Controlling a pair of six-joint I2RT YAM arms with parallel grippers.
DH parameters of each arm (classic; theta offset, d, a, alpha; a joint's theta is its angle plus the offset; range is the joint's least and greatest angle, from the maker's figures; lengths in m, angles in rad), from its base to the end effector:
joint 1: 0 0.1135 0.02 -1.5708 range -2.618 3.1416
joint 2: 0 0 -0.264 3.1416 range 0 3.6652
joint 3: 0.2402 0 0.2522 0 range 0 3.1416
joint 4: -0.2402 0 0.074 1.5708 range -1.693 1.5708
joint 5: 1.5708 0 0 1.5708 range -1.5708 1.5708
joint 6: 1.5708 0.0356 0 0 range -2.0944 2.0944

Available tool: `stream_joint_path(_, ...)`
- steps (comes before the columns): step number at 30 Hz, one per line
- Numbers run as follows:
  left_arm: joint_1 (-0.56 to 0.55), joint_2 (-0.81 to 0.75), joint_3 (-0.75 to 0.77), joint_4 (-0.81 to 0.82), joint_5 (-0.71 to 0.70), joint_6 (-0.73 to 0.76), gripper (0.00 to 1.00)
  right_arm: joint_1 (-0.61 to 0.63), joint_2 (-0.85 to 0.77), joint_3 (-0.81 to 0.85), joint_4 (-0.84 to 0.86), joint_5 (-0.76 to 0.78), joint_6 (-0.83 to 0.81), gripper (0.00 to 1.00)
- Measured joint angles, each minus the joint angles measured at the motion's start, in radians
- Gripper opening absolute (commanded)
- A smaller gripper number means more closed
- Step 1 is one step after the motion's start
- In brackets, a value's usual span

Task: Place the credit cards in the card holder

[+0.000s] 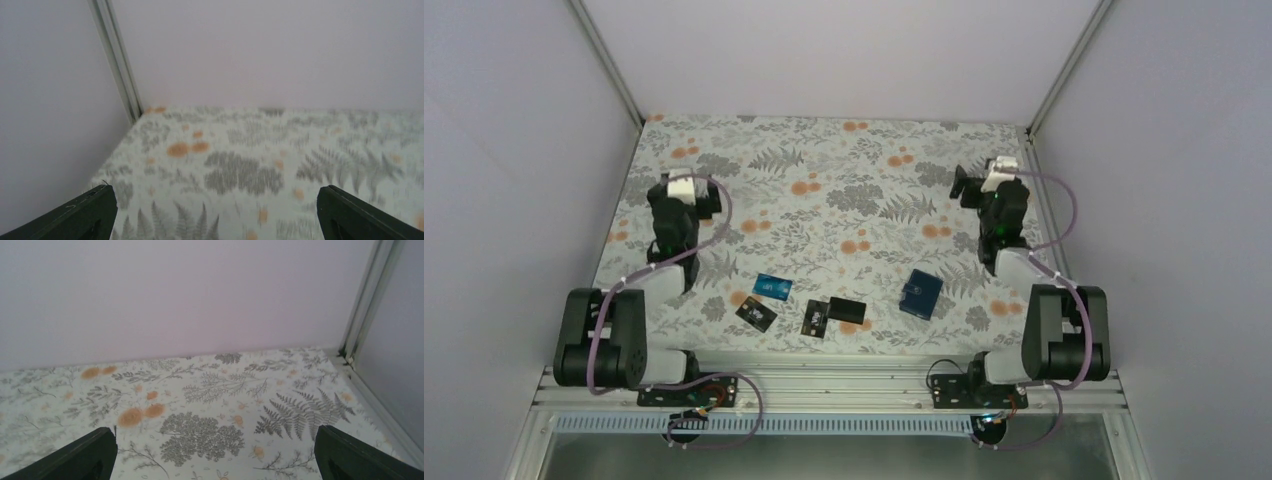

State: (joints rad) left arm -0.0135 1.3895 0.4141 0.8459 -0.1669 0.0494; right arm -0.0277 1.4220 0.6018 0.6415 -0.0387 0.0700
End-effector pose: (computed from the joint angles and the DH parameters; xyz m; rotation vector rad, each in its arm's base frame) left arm 0.2677 0.0023 0.1899 -0.0712 1.6998 0.1686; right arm 0.2996 -0.0069 0.2169 0.0572 1.7489 0.0648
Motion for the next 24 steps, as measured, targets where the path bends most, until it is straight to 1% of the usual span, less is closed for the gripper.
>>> stream_joint_path(3, 0.000, -0.055, 0.137, -0.193, -0.019, -0.053, 1.00, 0.000, -0.016, 0.123, -0.163, 0.017, 0.069, 1.00)
stream_joint_path(5, 0.000, -0.069, 0.221, -0.303, -0.021, -0.093, 1.00, -0.001, -0.004, 0.231, -0.311, 0.014, 0.136, 1.00)
stream_joint_path(7, 0.000, -0.085, 0.283, -0.406, -0.015, -0.148, 1.00, -0.010, 0.018, 0.330, -0.452, -0.013, 0.200, 1.00)
stream_joint_path(9, 0.000, -0.093, 0.323, -0.499, 0.011, -0.198, 1.00, -0.026, 0.032, 0.388, -0.571, -0.052, 0.259, 1.00)
stream_joint_path(12, 0.000, -0.077, 0.393, -0.665, 0.093, -0.266, 1.00, -0.041, 0.030, 0.390, -0.707, -0.115, 0.324, 1.00)
stream_joint_path(15, -0.013, -0.063, 0.438, -0.797, 0.184, -0.308, 0.99, -0.046, 0.010, 0.345, -0.829, -0.172, 0.373, 1.00)
stream_joint_path(16, -0.023, -0.063, 0.444, -0.834, 0.212, -0.315, 0.97, -0.046, -0.002, 0.324, -0.869, -0.193, 0.383, 1.00)
stream_joint_path(20, -0.097, -0.063, 0.449, -0.946, 0.312, -0.323, 0.93, -0.046, -0.058, 0.257, -1.009, -0.253, 0.410, 1.00)
stream_joint_path(24, -0.179, -0.060, 0.449, -1.011, 0.404, -0.334, 0.88, -0.046, -0.108, 0.197, -1.079, -0.297, 0.420, 0.99)
